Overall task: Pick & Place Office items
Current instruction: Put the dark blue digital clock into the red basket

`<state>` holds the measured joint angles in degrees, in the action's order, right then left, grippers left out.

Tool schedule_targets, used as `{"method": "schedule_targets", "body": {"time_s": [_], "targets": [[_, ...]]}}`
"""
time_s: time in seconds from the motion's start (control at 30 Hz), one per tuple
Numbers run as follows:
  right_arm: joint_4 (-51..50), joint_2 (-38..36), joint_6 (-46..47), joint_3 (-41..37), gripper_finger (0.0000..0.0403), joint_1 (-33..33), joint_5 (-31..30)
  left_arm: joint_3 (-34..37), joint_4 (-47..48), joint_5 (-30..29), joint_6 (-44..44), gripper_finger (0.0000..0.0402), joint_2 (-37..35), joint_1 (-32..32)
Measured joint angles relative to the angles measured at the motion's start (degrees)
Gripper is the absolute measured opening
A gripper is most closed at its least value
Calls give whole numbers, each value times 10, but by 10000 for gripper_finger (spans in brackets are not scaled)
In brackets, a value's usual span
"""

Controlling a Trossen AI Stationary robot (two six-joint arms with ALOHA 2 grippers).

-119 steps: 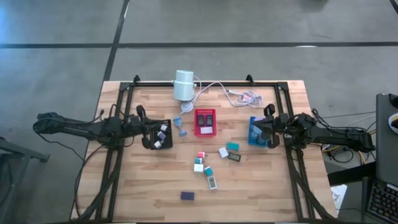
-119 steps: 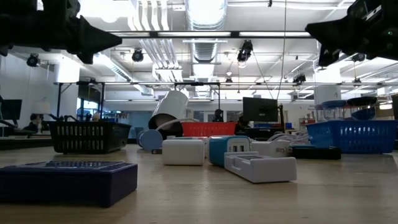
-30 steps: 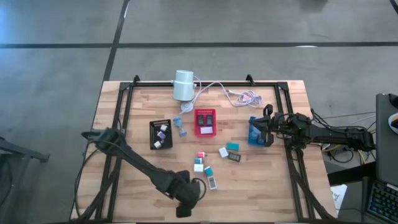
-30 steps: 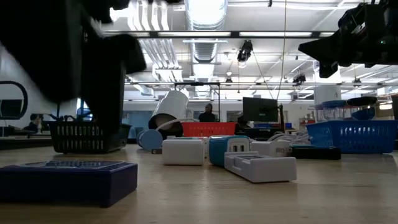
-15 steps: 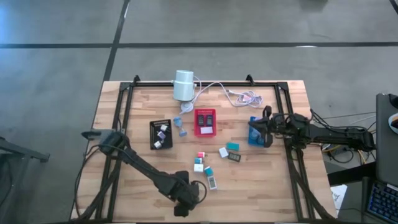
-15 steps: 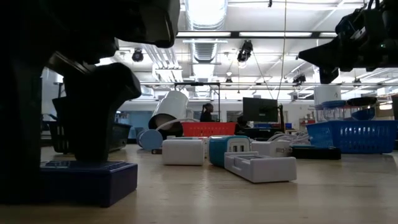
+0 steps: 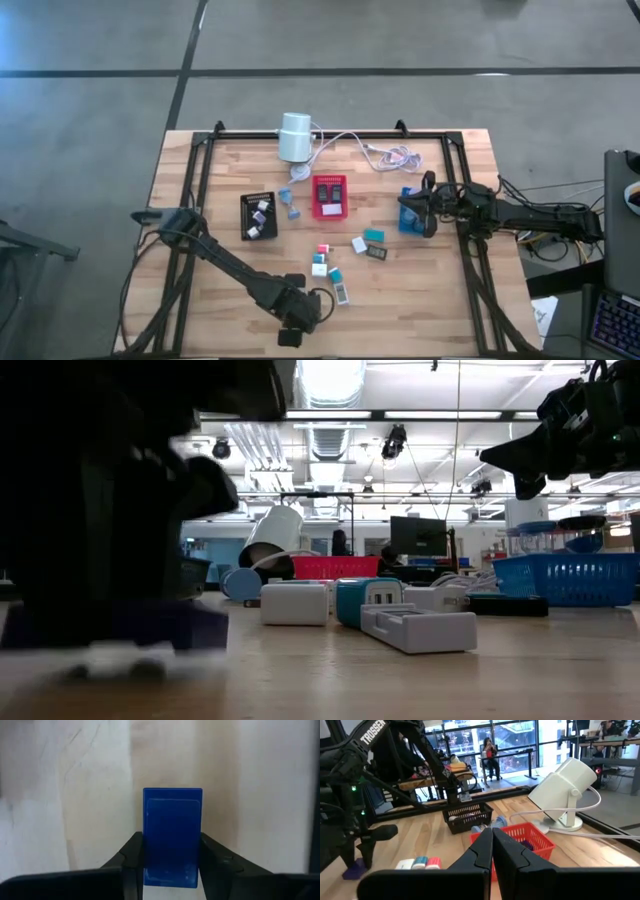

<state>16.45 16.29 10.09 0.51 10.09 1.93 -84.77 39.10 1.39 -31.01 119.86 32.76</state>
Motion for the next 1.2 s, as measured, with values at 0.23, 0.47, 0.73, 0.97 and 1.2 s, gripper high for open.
{"method": "schedule_targets", "body": {"time_s": [0.23, 0.47, 0.73, 0.97, 1.2], "targets": [[8, -1, -21, 0, 8, 0, 0, 7, -3, -1, 87, 116, -125, -3], [35, -1, -69, 0, 8, 0, -2, 57, -5, -187, 180, 116, -305, -28], [89, -1, -88, 0, 8, 0, -2, 174, -33, -302, 238, 116, -547, -78], [95, 0, -87, 0, 8, 0, -2, 403, -160, -298, 277, 116, -799, -118], [95, 0, -82, 0, 8, 0, -4, 634, -323, -289, 277, 116, -1006, -132]]}}
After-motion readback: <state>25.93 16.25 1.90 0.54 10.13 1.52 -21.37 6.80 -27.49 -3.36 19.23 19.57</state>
